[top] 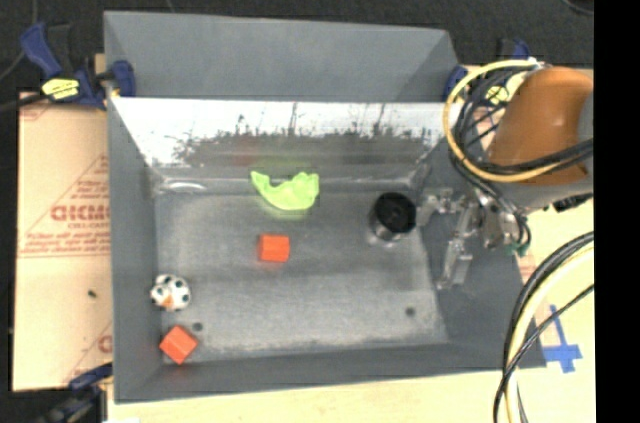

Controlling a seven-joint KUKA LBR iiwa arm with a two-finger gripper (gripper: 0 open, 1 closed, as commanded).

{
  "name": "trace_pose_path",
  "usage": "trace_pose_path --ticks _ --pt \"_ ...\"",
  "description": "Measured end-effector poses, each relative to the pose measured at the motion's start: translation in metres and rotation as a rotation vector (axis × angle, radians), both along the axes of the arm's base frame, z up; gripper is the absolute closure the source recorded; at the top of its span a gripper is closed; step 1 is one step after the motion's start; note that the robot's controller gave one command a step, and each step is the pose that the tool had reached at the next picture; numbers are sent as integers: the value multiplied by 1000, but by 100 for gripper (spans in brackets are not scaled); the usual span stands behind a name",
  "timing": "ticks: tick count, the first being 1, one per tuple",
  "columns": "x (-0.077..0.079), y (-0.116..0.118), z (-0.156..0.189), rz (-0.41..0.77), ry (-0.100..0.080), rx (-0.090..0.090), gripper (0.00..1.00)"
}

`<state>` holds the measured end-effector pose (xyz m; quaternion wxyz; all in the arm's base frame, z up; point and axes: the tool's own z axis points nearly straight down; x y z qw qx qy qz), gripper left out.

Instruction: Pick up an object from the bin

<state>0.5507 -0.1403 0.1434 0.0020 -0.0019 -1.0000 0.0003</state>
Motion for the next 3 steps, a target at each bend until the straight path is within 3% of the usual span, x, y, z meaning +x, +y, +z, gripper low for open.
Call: trace_pose_path --ticks 1,2,3 --pt "2 1 5 5 -8 -2 0" --pt "21 -3 -61 56 -11 -3 0" --pt "38 3 -69 74 -24 -7 100"
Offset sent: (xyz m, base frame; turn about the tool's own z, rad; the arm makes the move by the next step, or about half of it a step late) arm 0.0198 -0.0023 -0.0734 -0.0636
